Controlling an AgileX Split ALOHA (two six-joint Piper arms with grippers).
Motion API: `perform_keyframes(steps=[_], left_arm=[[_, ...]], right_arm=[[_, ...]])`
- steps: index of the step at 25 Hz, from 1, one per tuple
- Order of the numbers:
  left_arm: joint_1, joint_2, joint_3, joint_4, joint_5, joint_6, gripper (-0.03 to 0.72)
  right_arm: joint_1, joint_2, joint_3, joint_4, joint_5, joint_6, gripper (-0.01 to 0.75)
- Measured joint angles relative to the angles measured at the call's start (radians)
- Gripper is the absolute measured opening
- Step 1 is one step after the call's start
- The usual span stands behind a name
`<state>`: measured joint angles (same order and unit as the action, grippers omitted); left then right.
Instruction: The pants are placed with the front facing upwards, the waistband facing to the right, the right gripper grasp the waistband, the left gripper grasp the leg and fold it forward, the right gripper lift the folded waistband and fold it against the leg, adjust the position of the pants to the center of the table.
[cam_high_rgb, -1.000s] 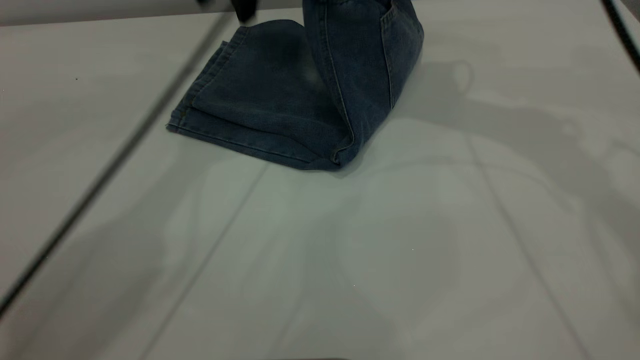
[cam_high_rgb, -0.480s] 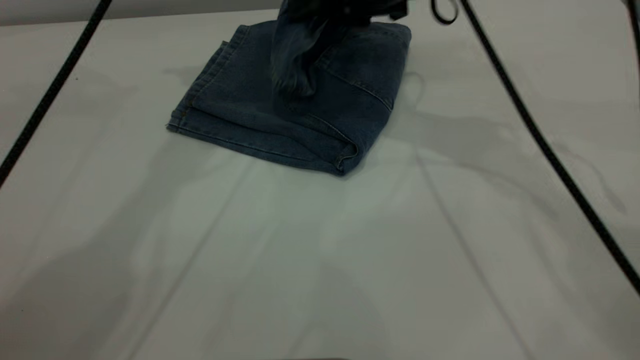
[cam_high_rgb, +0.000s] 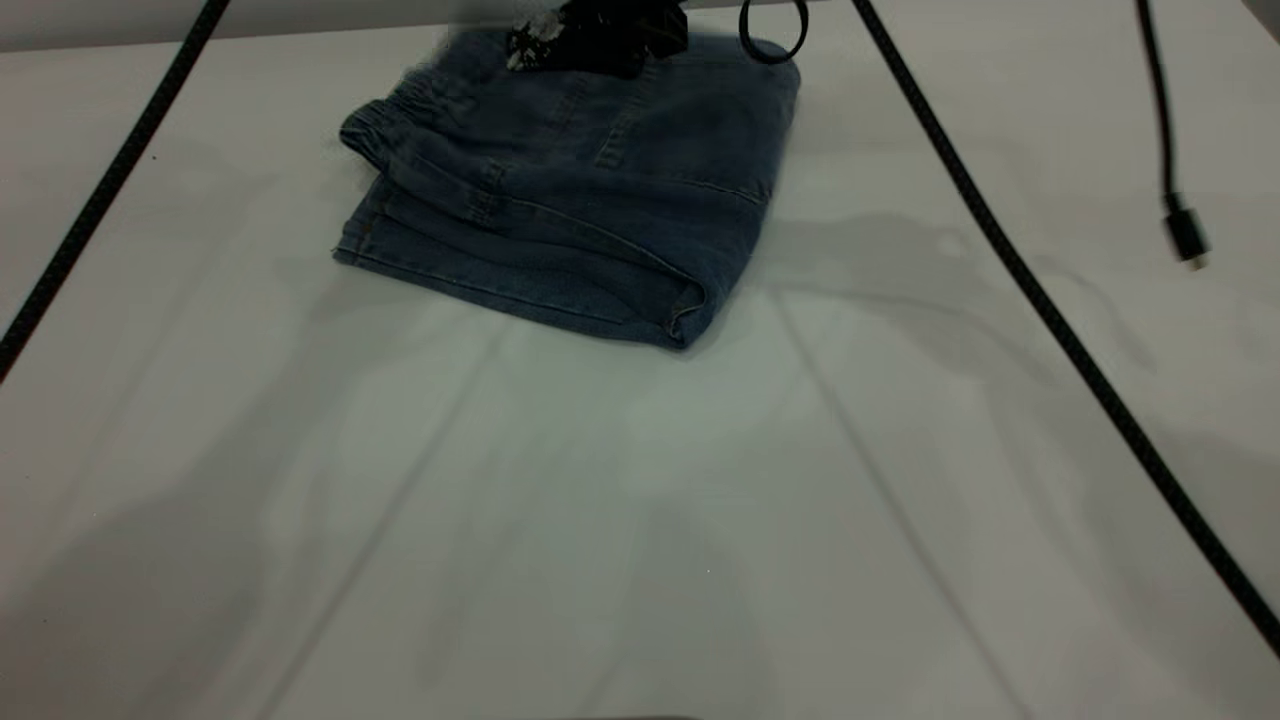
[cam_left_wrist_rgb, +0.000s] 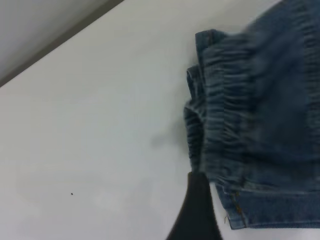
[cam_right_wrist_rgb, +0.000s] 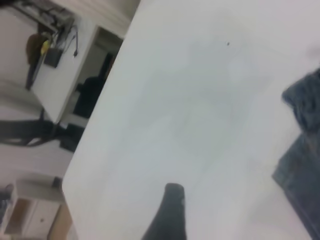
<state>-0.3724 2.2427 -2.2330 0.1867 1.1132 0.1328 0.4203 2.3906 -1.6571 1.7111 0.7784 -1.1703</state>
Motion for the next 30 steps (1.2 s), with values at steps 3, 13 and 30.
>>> perform_keyframes(steps=[3,13,30], left_arm=[[0.0,0.0,0.0,-0.008,0.007,0.026,0.556],[-0.01,0.202,-0.001,-0.21,0.044,0.635,0.556],[-0.037,0.416,-0.015,-0.194,0.011,0.699,0.556]], right_arm=[[-0.041,-0.002,-0.007,-0.137,0.01,0.094,0.638],[-0.221,-0.096,-0.015,-0.913,0.087,0.637,0.589],[-0.234,-0.13,-0.015,-1.206,0.168,0.862,0.587]])
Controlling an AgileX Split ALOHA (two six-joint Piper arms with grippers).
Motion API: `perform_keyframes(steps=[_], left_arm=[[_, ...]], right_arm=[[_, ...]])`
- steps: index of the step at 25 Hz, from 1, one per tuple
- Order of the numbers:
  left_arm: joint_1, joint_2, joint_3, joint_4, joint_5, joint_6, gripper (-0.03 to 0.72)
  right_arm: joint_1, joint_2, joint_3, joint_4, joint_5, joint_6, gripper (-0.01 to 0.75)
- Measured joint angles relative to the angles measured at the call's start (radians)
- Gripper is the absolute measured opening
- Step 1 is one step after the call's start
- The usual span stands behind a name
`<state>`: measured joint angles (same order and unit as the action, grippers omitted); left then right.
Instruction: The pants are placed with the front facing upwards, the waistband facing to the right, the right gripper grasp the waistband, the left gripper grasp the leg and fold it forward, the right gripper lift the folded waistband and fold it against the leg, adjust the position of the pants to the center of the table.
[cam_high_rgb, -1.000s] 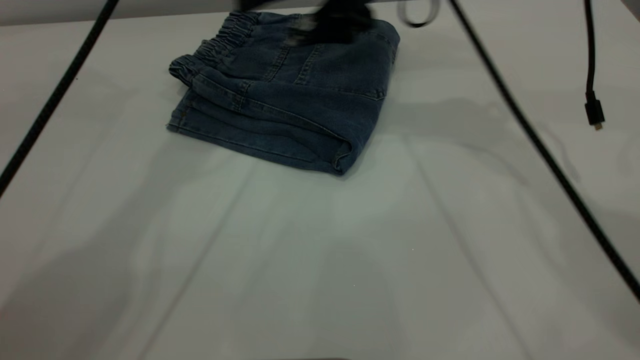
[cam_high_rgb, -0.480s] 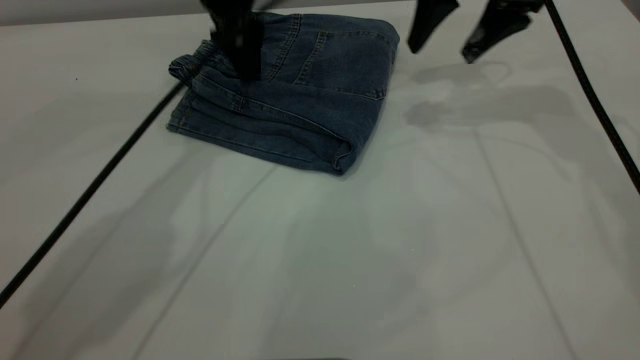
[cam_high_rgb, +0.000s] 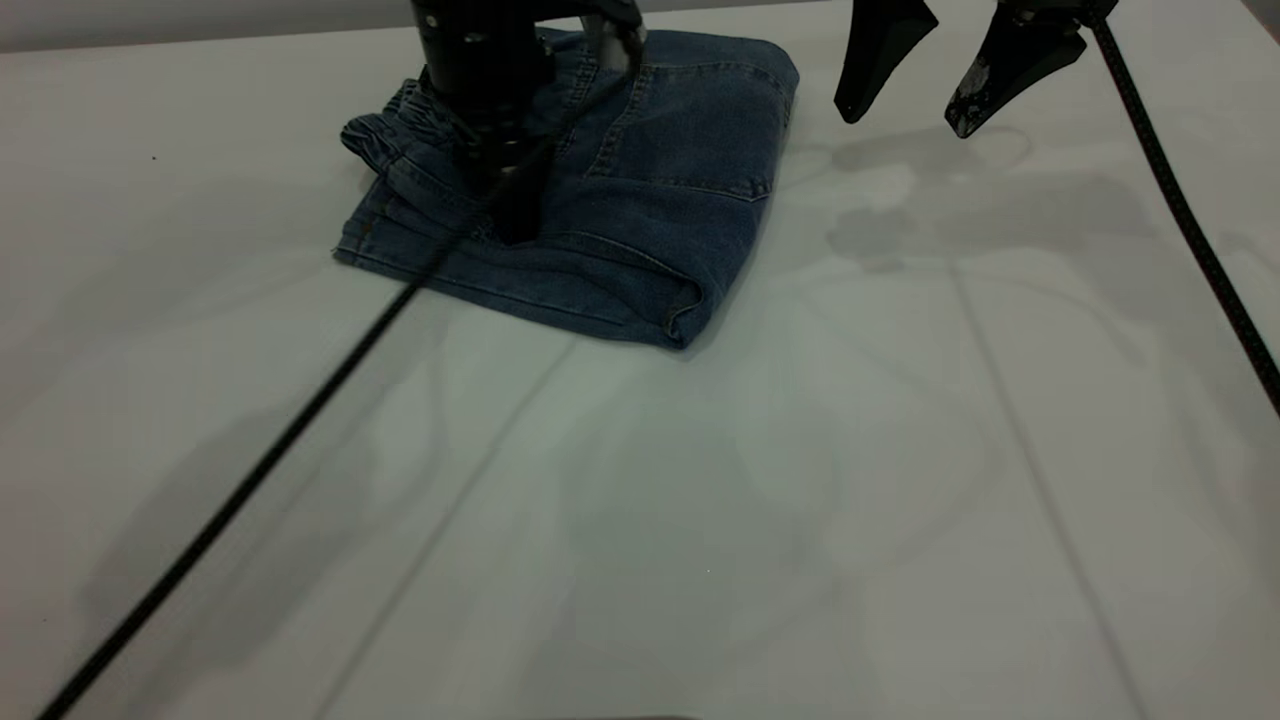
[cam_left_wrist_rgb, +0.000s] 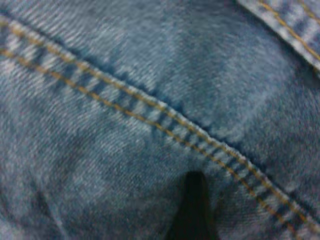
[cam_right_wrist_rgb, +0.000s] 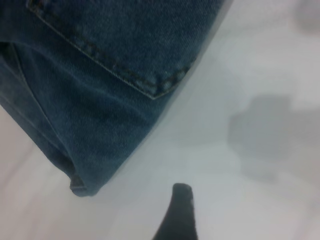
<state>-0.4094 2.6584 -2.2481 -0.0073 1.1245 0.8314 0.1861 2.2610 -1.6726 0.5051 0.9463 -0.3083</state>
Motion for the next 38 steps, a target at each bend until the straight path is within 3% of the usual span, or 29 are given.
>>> perform_keyframes(steps=[13,24,32,38], left_arm=[[-0.139,0.028,-0.074,0.007,0.048,-0.718,0.556],[-0.15,0.019,-0.154,0.037,0.048,-0.736,0.556],[-0.15,-0.192,-0.143,0.068,0.048,-0.746,0.556],[-0.149,-0.357,-0.056,0.072,0.048,-0.752,0.556]], right_arm=[[0.0,0.0,0.0,0.0,-0.013,-0.005,0.587],[-0.009,-0.005,-0.015,-0.003,0.005,-0.005,0.587],[-0.025,-0.082,-0.19,-0.015,0.252,0.001,0.587],[-0.025,-0.22,-0.222,-0.031,0.277,0.05,0.587]])
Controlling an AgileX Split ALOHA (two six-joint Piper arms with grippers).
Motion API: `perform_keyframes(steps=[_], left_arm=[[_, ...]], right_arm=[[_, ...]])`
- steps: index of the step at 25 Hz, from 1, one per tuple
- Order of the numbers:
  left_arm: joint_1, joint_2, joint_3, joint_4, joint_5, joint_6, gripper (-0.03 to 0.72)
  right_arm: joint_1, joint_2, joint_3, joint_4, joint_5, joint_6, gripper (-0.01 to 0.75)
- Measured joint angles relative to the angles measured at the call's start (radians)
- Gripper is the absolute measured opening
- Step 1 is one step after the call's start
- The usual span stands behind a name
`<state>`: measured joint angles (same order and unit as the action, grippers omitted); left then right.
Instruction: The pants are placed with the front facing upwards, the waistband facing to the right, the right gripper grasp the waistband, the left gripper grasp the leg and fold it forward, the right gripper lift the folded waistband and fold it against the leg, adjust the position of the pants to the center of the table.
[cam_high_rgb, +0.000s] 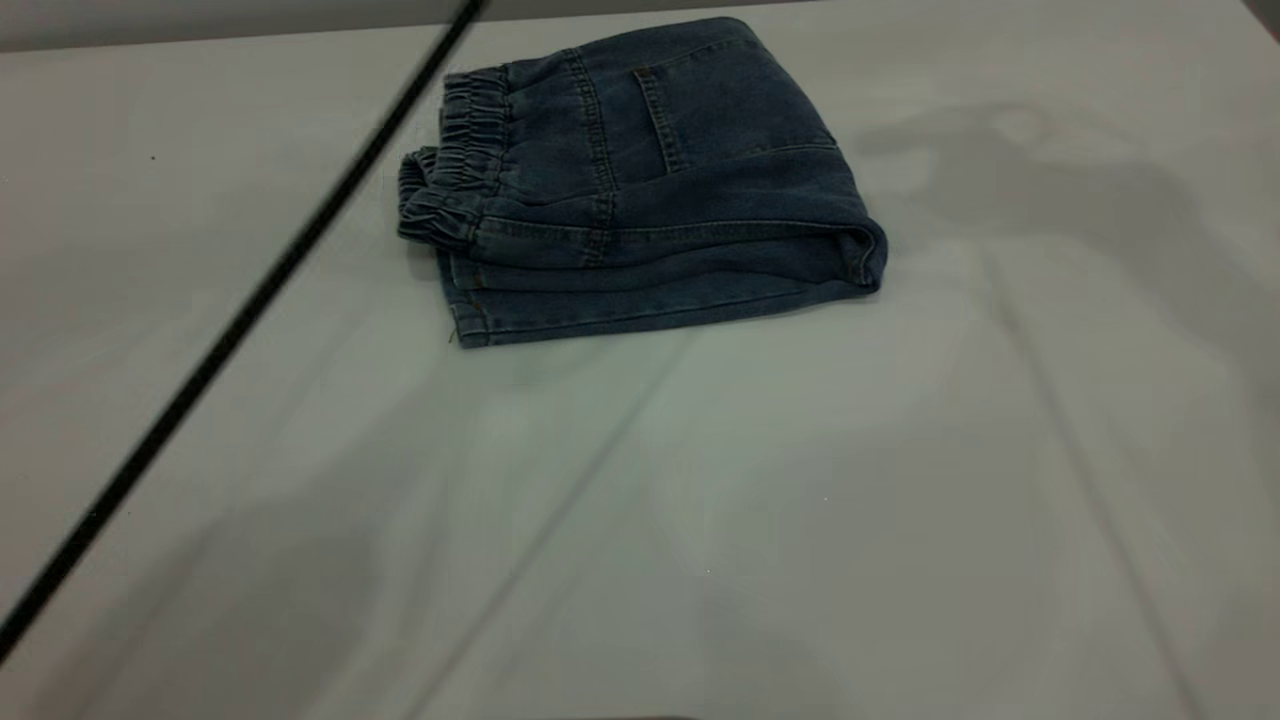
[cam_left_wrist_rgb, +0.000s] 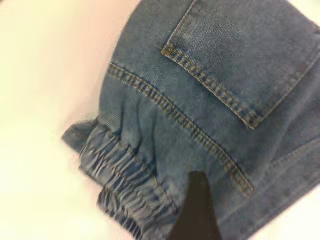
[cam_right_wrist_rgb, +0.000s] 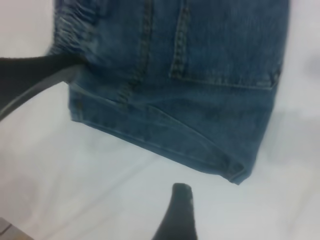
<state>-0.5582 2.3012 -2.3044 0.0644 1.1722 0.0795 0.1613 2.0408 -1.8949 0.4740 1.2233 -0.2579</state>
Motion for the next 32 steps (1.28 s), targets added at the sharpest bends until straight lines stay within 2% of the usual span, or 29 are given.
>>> perform_keyframes(steps=[4,7,21,27,32], left_arm=[[0.0,-0.173,0.146,0.023,0.0,-0.013,0.556],[0.0,-0.332,0.314,0.057,0.0,-0.043,0.554],[0.0,-1.286,0.996,0.071,0.0,-0.139,0.554],[0.0,-1.642,1.209,0.071,0.0,-0.145,0.554],[0.0,-1.835,1.373,0.028,0.0,-0.136,0.554]], right_arm=[[0.0,-0.16,0.01,-0.036,0.008,0.05,0.587],[0.0,-0.323,0.072,-0.038,0.011,0.061,0.587],[0.0,-1.235,0.606,-0.112,0.042,0.112,0.587],[0.0,-1.562,0.799,-0.148,0.053,0.184,0.587],[0.0,-1.735,0.921,-0.149,0.053,0.21,0.587]])
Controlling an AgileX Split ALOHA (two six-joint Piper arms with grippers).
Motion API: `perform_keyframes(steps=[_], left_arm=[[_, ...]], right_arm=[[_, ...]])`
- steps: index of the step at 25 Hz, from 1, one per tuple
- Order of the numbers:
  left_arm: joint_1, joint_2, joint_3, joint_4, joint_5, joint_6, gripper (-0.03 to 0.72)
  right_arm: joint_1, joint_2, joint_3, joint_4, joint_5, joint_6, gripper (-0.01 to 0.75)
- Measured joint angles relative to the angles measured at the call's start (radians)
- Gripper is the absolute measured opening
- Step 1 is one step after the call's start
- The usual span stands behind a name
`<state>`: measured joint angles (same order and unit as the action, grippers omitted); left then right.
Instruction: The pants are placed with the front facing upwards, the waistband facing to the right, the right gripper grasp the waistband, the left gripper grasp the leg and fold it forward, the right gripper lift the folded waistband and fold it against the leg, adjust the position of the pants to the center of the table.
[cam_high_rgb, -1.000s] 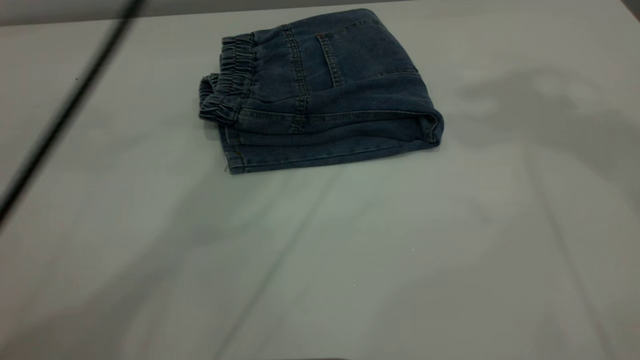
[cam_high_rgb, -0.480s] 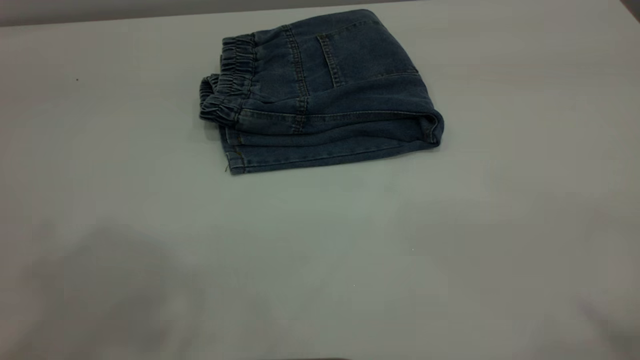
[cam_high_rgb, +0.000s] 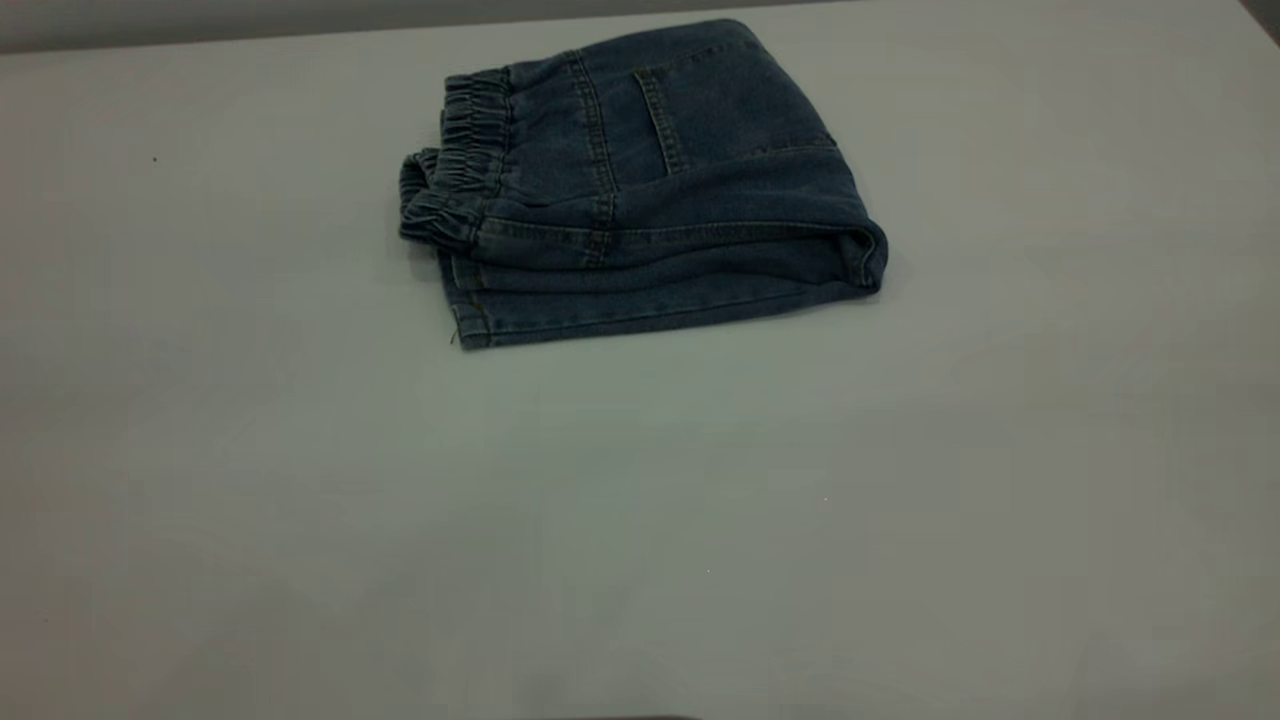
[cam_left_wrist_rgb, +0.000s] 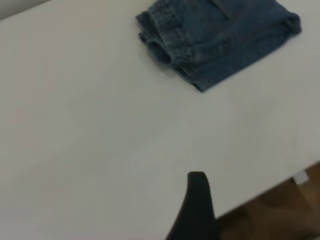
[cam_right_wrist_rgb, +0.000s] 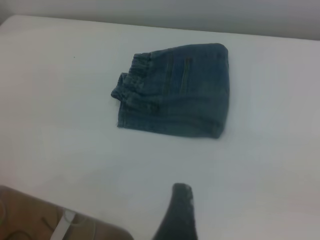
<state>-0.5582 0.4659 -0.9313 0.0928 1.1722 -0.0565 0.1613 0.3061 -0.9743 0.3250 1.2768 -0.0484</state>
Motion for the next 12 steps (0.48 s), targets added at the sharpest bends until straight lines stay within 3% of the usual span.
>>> perform_keyframes(steps=[12], left_arm=[[0.0,-0.124,0.276,-0.078,0.0,0.178,0.553]], right_arm=[[0.0,-0.197,0.299,-0.063,-0.024,-0.065,0.587]])
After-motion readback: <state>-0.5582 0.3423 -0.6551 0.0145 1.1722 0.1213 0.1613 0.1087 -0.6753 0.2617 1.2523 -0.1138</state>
